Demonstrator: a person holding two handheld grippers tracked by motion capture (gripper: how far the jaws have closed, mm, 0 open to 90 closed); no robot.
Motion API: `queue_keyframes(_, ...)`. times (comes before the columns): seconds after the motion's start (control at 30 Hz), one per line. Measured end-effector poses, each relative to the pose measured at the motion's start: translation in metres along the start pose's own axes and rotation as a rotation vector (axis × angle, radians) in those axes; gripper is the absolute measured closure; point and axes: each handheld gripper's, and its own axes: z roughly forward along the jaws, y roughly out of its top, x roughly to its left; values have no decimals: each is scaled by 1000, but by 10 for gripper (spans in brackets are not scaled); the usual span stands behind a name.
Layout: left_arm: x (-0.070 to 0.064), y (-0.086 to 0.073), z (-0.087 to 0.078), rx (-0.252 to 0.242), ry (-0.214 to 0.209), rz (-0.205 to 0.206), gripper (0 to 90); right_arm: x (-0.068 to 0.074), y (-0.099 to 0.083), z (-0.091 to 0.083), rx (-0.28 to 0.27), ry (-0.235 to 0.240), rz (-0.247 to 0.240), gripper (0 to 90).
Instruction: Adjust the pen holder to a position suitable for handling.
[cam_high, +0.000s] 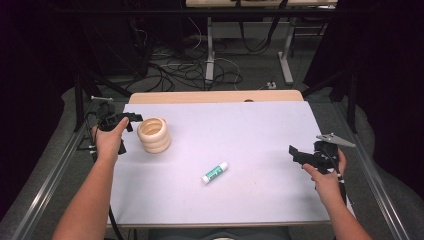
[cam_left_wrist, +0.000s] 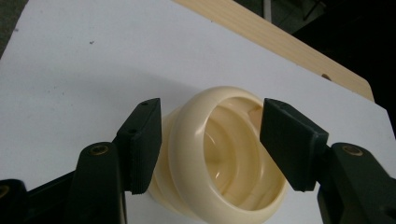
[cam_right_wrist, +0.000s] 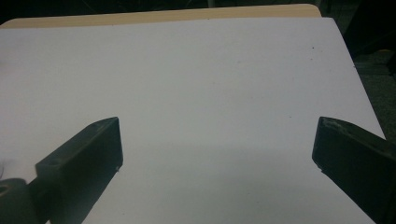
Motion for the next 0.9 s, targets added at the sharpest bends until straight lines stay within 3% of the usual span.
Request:
queue_keyframes(0.1,2,1,4,39,11,-26,394,0,0,0,2,2,1,17)
queue_keyframes(0.33,7,1,12,104,-6,-100,406,-1,0,0,12,2,-5,22)
queue_keyframes(0.53,10,2,15,134,-28,-162,432,-2,0,1,7,6,-3,24)
queue_keyframes(0.9,15,2,21,187,-59,-229,479,-1,-1,1,13,8,8,27)
